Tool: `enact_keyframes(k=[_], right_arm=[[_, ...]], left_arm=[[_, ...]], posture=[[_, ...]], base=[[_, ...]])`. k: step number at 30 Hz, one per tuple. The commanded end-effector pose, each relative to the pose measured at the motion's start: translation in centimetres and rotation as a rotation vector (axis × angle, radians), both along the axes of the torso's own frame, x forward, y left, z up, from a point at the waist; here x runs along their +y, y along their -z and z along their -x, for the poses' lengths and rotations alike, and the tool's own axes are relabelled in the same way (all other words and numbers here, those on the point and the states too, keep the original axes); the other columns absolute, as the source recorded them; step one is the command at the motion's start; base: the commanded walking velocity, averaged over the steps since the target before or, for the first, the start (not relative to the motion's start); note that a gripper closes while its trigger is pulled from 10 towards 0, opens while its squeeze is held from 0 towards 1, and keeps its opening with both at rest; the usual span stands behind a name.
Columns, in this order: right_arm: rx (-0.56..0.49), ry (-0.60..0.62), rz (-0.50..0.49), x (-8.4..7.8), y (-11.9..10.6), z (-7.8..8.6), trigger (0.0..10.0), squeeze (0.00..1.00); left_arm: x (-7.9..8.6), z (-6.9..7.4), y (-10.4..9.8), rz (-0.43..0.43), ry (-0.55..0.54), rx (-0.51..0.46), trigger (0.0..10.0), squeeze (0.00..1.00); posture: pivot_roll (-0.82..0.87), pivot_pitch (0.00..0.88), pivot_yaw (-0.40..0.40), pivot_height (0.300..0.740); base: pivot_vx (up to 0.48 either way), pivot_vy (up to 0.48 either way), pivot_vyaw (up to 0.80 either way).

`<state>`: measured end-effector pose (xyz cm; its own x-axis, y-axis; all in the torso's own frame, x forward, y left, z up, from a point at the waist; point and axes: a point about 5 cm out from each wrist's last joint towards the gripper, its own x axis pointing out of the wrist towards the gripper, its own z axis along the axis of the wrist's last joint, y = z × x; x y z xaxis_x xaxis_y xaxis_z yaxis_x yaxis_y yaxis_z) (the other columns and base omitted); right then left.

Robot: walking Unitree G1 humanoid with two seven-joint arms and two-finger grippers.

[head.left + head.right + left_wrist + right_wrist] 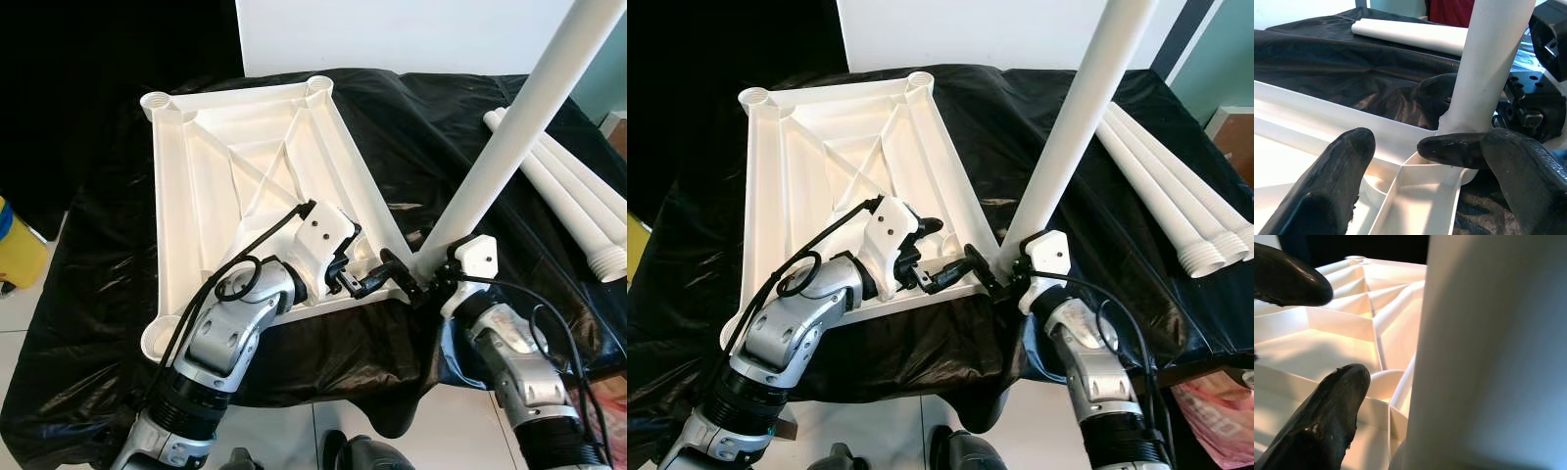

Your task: Building children table

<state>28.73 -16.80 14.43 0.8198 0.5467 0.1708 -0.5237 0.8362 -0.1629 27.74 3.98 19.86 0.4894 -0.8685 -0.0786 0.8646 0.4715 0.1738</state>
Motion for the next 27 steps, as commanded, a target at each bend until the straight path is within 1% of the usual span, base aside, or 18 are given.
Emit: enact_keyframes(k=[1,8,9,12,13,14,15,17,19,27], right_arm=[[0.009,-0.025,0.007,0.1,0.0,0.1,10.0,0.0],[0.009,-0.036,0.009,0.0,0.0,0.1,10.0,0.0],[0.009,-0.045,0.021,-0.3,-0.2,-0.1,10.0,0.0],[0.009,-0.045,0.021,-0.3,-0.2,-0.1,10.0,0.0],[0.007,-0.052,0.038,-0.7,-0.4,-0.4,10.0,0.0],[0.007,-0.052,0.038,-0.7,-0.4,-0.4,10.0,0.0],[0.04,-0.066,0.054,-1.4,0.0,-0.5,0.0,0.0],[0.04,-0.066,0.054,-1.4,0.0,-0.5,0.0,0.0],[0.093,-0.083,0.065,-2.2,0.8,-0.3,0.0,0.0],[0.138,-0.084,0.044,-2.6,1.6,0.1,0.0,0.0]], left_arm=[[-0.4,0.2,-0.1,0.002,0.02,0.005,10.0,0.0],[-0.4,0.2,-0.1,0.002,0.02,0.005,10.0,0.0],[-0.4,0.2,0.0,0.001,0.021,0.005,10.0,0.0],[-0.4,0.2,0.0,0.001,0.021,0.005,10.0,0.0],[-0.5,0.3,-0.1,0.001,0.023,0.004,10.0,0.0],[-0.5,0.3,-0.1,0.001,0.023,0.004,10.0,0.0],[-0.5,0.3,-0.1,0.004,0.021,0.001,10.0,0.0],[-0.5,0.3,-0.1,0.004,0.021,0.001,10.0,0.0],[-0.5,0.3,-0.2,0.008,0.016,-0.001,10.0,0.0],[-0.4,0.4,-0.2,0.01,0.007,-0.003,10.0,0.0]], posture=[[0.01,0.12,-0.068,0.74],[0.01,0.12,-0.068,0.74],[0.01,0.116,-0.066,0.74],[0.01,0.116,-0.066,0.74],[0.01,0.116,-0.066,0.74],[0.01,0.116,-0.066,0.74],[0.02,0.112,-0.078,0.74],[0.02,0.112,-0.078,0.74],[0.02,0.117,-0.08,0.74],[0.02,0.123,-0.083,0.74]], base=[[0.0,0.0,0.0],[0.0,0.0,0.0],[0.0,0.0,0.0],[0.0,0.0,0.0],[0.0,0.0,0.0],[0.0,0.0,0.0],[0.0,0.0,0.0],[0.0,0.0,0.0],[0.0,0.0,0.0],[0.0,0.0,0.0]])
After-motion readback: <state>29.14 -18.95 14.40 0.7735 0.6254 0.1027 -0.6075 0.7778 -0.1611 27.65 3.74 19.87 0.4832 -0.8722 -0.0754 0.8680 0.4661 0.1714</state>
